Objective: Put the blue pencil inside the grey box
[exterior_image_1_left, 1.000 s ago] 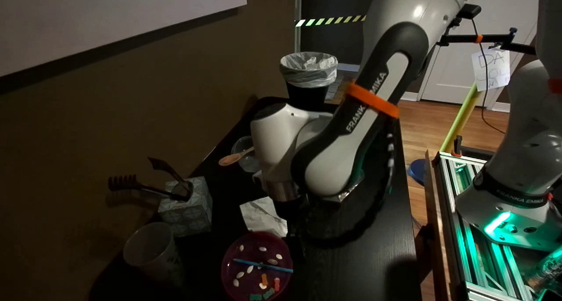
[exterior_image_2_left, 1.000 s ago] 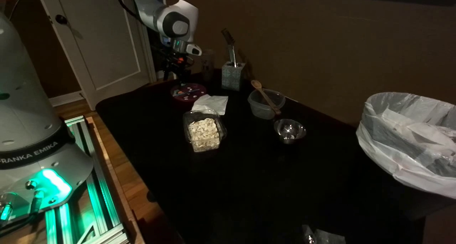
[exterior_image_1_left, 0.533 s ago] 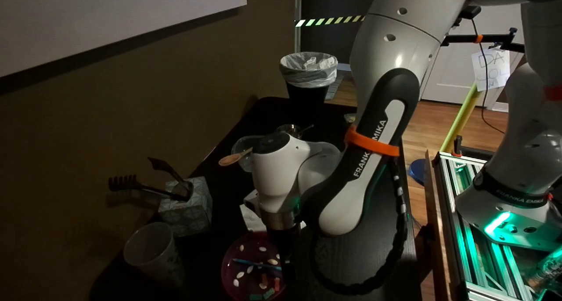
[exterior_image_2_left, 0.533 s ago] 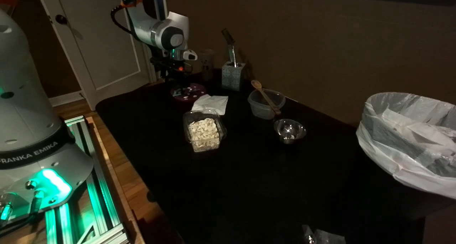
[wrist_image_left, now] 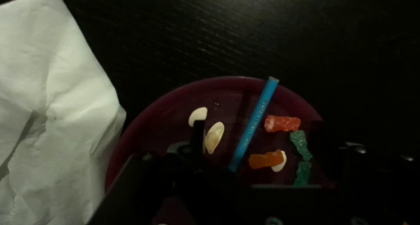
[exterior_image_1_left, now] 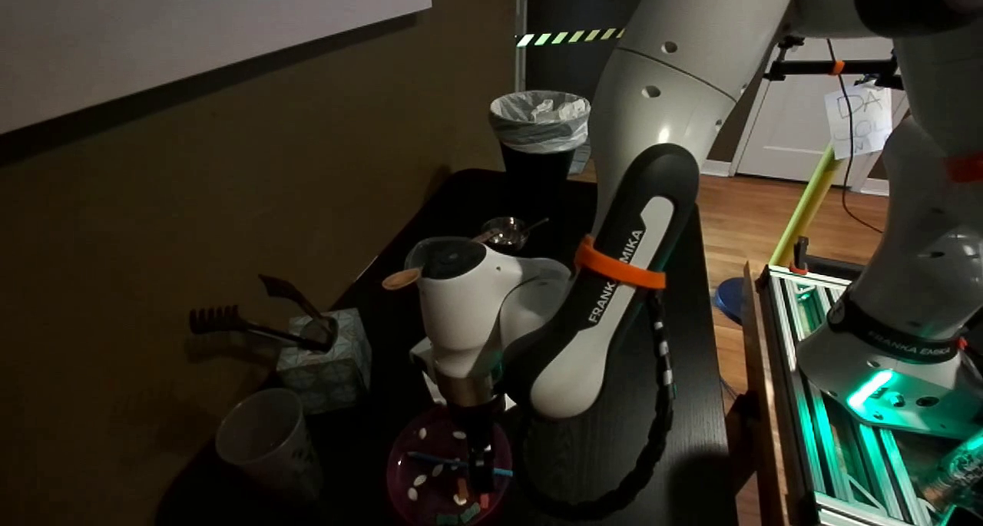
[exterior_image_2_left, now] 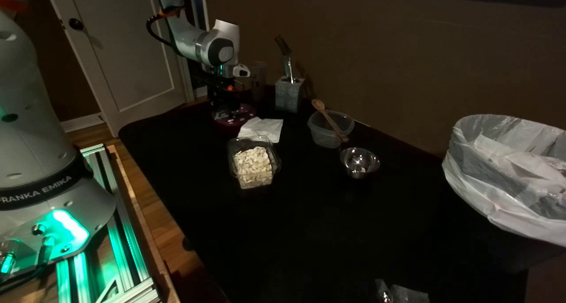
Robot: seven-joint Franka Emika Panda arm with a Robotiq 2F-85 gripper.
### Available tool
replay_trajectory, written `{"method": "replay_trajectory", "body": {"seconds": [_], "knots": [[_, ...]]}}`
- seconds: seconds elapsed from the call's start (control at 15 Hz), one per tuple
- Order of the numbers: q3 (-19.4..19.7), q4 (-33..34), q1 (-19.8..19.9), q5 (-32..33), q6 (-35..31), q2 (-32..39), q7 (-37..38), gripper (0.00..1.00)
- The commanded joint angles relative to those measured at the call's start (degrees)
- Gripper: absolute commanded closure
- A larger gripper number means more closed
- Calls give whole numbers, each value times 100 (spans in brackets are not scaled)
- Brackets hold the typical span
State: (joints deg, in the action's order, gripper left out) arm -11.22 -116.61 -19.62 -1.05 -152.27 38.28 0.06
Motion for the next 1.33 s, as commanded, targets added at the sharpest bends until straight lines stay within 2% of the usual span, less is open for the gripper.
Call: {"method": "replay_trajectory", "body": {"seconds": [0.0,0.07,0.33,0.53,1.0,1.13,1.27], "knots": [[21,324,-14,29,60,347,250,43],[-7,350,5,-3,65,389,276,48],[-31,301,-9,-60,-34,381,441,81],[-29,279,-21,-63,-77,347,551,100],[-127,2,110,-171,-321,-40,552,98],[-76,-193,98,-155,-595,-346,636,98],[-159,-399,259,-266,-1034,-567,601,98]]}}
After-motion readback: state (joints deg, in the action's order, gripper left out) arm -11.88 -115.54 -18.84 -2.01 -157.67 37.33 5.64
